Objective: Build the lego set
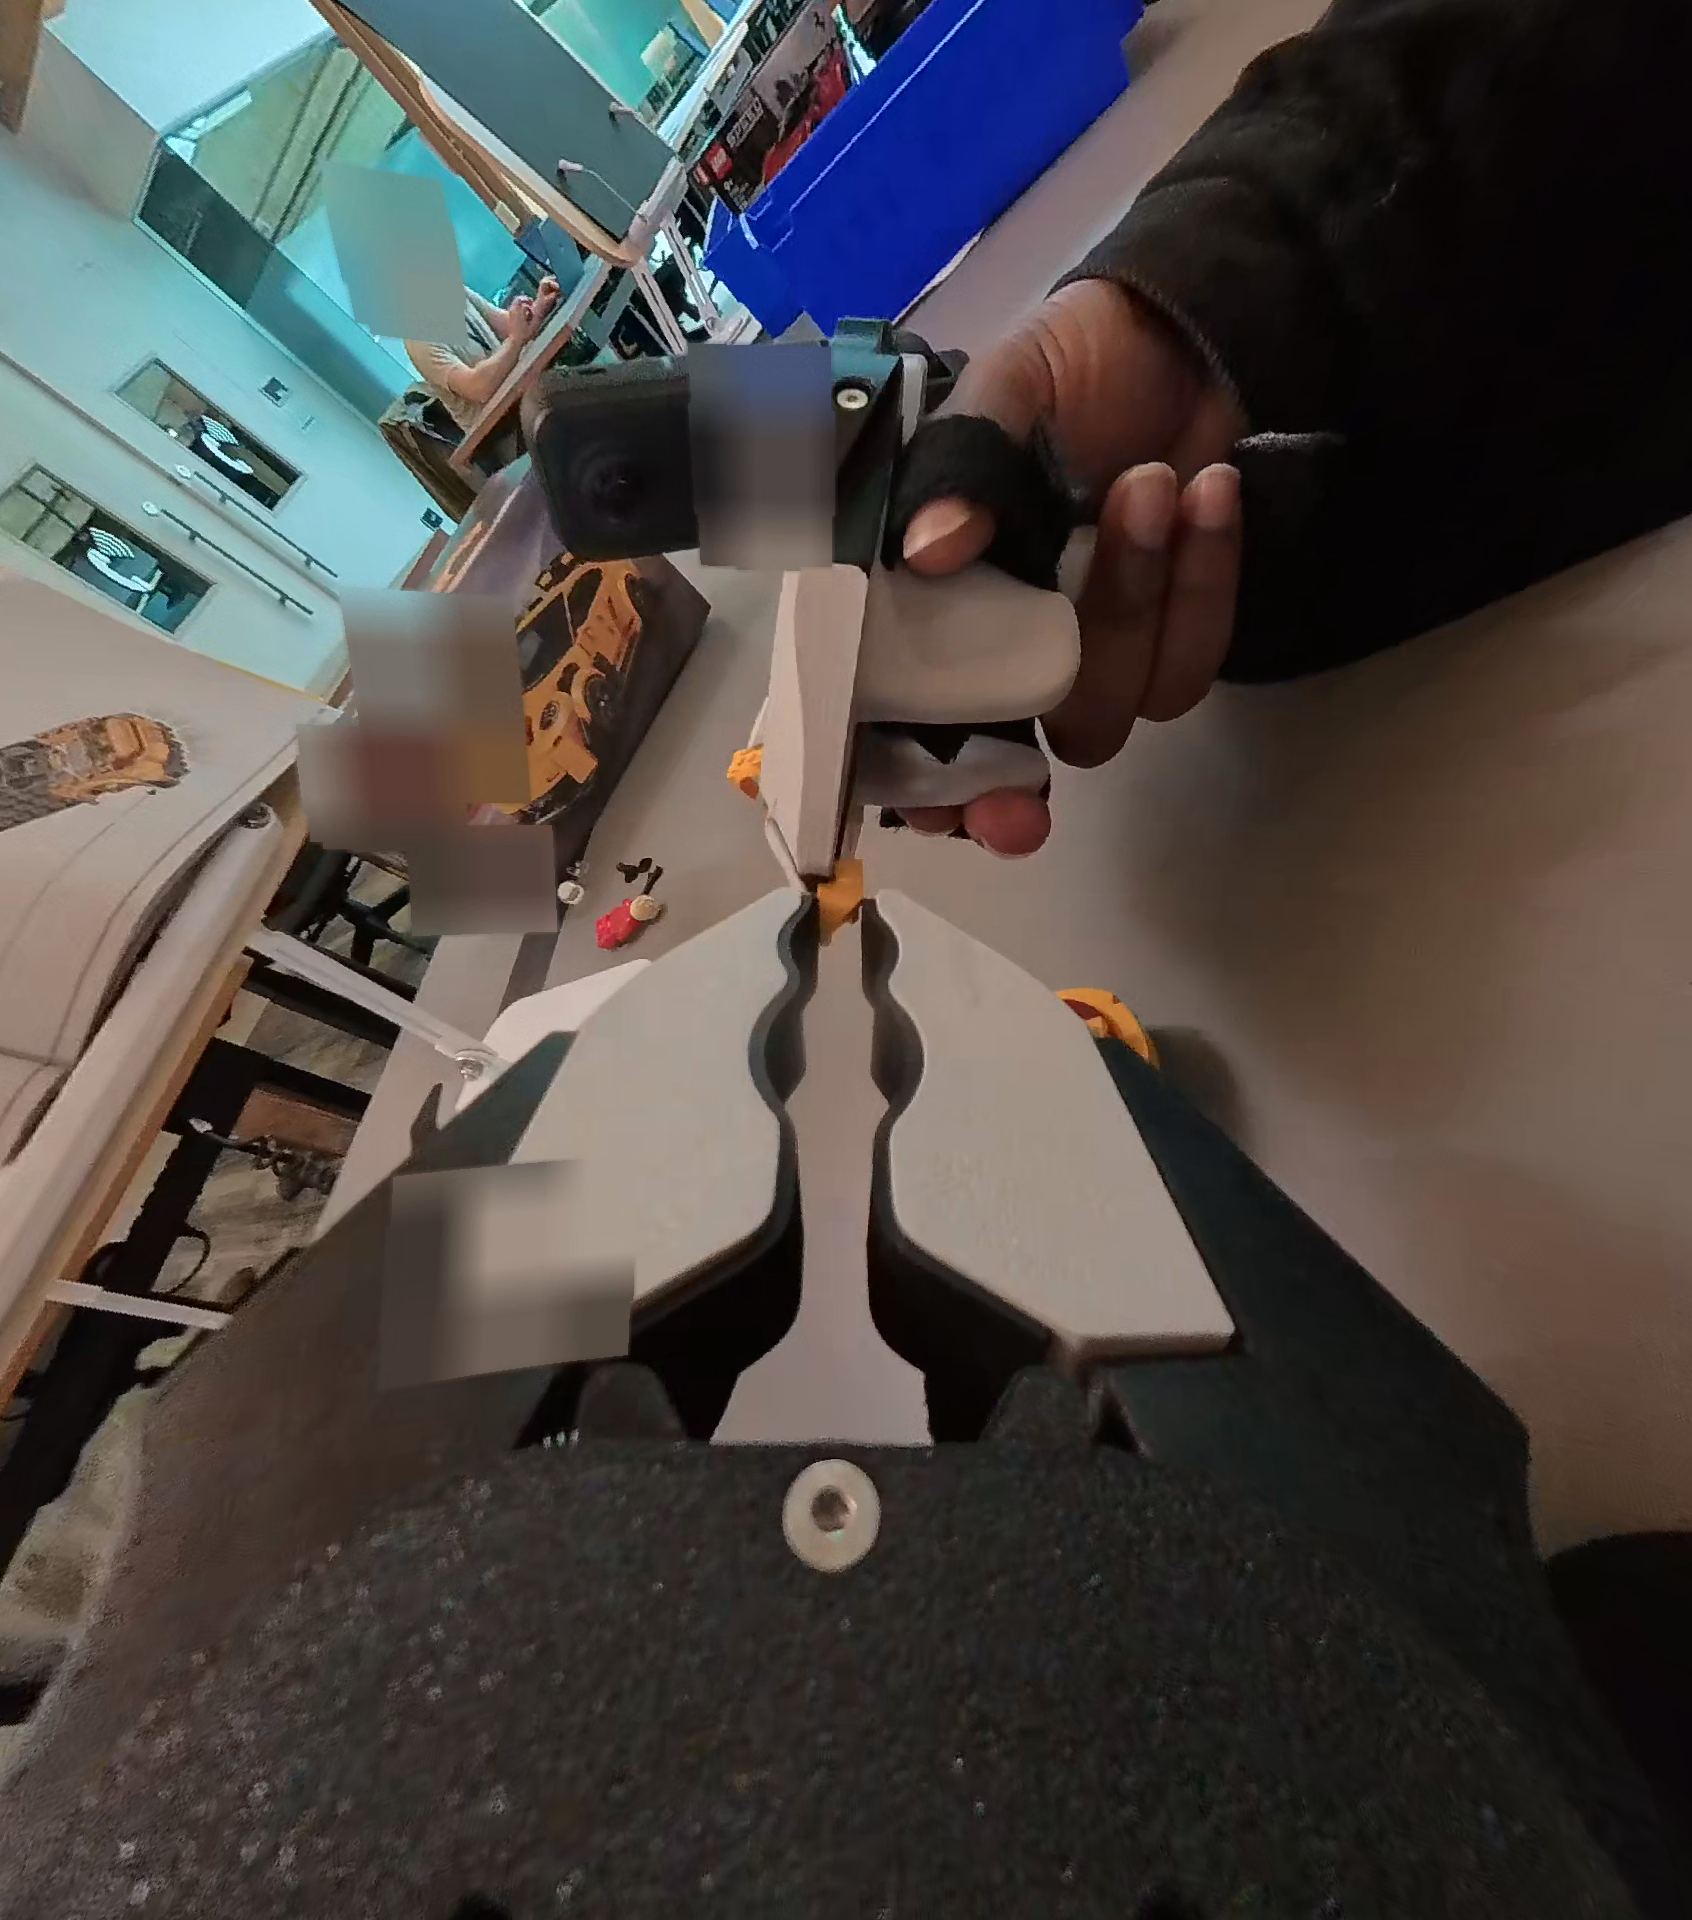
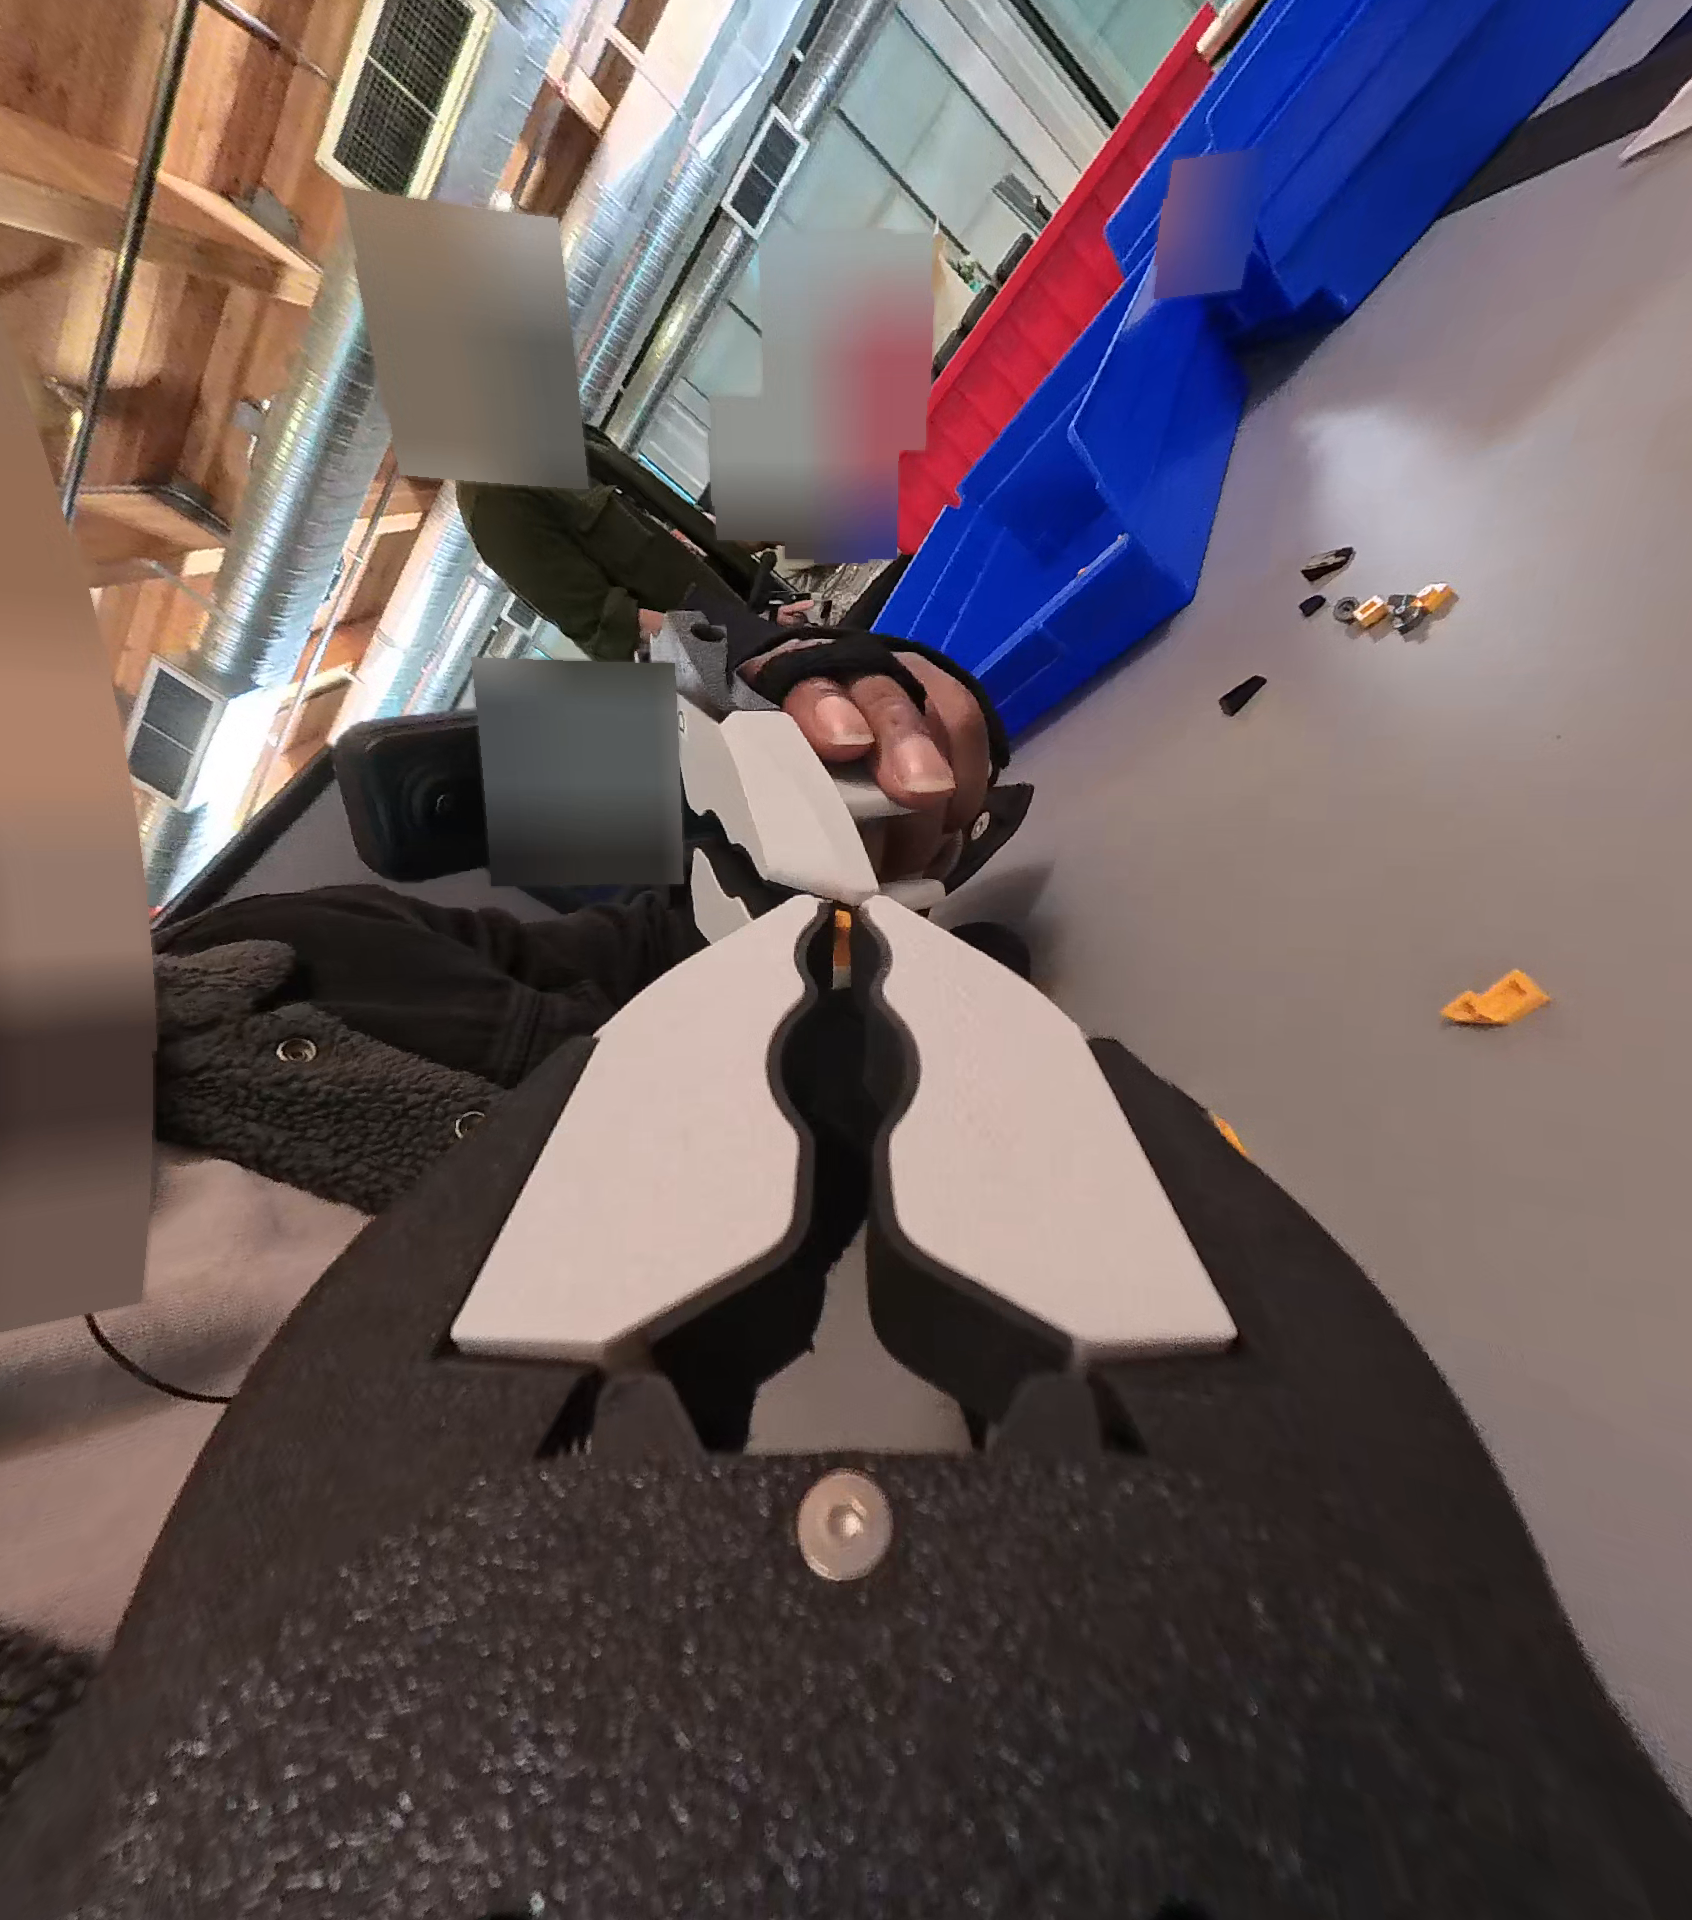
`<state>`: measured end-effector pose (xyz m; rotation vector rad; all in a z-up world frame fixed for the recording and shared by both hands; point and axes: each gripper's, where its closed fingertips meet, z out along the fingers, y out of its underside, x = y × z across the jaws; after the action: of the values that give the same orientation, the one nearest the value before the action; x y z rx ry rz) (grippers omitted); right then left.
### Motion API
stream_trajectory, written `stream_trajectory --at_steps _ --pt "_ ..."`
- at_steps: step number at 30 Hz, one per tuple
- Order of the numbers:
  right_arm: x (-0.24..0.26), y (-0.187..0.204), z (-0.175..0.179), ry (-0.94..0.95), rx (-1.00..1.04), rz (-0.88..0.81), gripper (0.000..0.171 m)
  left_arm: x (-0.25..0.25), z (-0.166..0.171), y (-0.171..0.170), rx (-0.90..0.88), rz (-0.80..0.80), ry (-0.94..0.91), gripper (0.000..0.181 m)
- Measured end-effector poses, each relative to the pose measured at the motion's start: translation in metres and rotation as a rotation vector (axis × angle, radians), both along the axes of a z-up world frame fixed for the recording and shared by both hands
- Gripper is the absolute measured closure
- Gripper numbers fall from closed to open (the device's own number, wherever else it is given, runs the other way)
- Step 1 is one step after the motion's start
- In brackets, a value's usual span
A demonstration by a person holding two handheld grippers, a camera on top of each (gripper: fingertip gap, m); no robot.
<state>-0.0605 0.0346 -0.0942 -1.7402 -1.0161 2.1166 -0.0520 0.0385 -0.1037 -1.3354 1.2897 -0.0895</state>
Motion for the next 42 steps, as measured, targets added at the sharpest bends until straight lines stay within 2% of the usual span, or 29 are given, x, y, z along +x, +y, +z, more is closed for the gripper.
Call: stream_trajectory --at_steps 4,6,11,14,17,19,26,29,33,37,42 --pt "-0.002 0.001 -0.004 -0.017 0.024 -0.013 0.168 -0.001 -0.005 0.0 -0.092 -0.019 -0.044 0.174" --pt "-0.003 0.002 -0.008 -0.027 0.13 -0.036 0.169 -0.003 -0.011 -0.005 -0.206 -0.066 -0.078 0.175" --pt "0.0 0.012 -0.035 -0.155 0.655 -0.109 0.156 -0.018 -0.051 -0.015 -0.617 -0.143 -0.105 0.175" --pt "-0.001 -0.003 -0.059 -0.233 0.919 -0.026 0.145 -0.019 -0.063 -0.019 -0.723 -0.151 -0.103 0.175" --pt "-0.002 -0.01 -0.078 -0.301 1.091 0.035 0.139 -0.019 -0.07 -0.021 -0.752 -0.138 -0.074 0.175" --pt "-0.001 -0.012 -0.084 -0.322 1.134 0.053 0.138 -0.017 -0.071 -0.022 -0.761 -0.142 -0.067 0.175" --pt "-0.005 -0.015 -0.074 -0.251 1.229 0.012 0.145 -0.015 -0.077 -0.024 -0.755 -0.123 -0.009 0.174" --pt "-0.007 -0.024 -0.071 -0.191 1.35 0.026 0.15 -0.014 -0.077 -0.023 -0.756 -0.112 -0.008 0.174" --pt "-0.006 -0.02 -0.079 -0.236 1.519 0.029 0.149 -0.013 -0.077 -0.023 -0.769 -0.107 -0.015 0.174" --pt "-0.001 -0.011 -0.085 -0.299 1.498 0.047 0.138 -0.012 -0.078 -0.023 -0.769 -0.103 -0.01 0.174" --pt "0.003 -0.01 -0.088 -0.327 1.39 0.063 0.134 -0.009 -0.077 -0.024 -0.754 -0.105 0.001 0.174"
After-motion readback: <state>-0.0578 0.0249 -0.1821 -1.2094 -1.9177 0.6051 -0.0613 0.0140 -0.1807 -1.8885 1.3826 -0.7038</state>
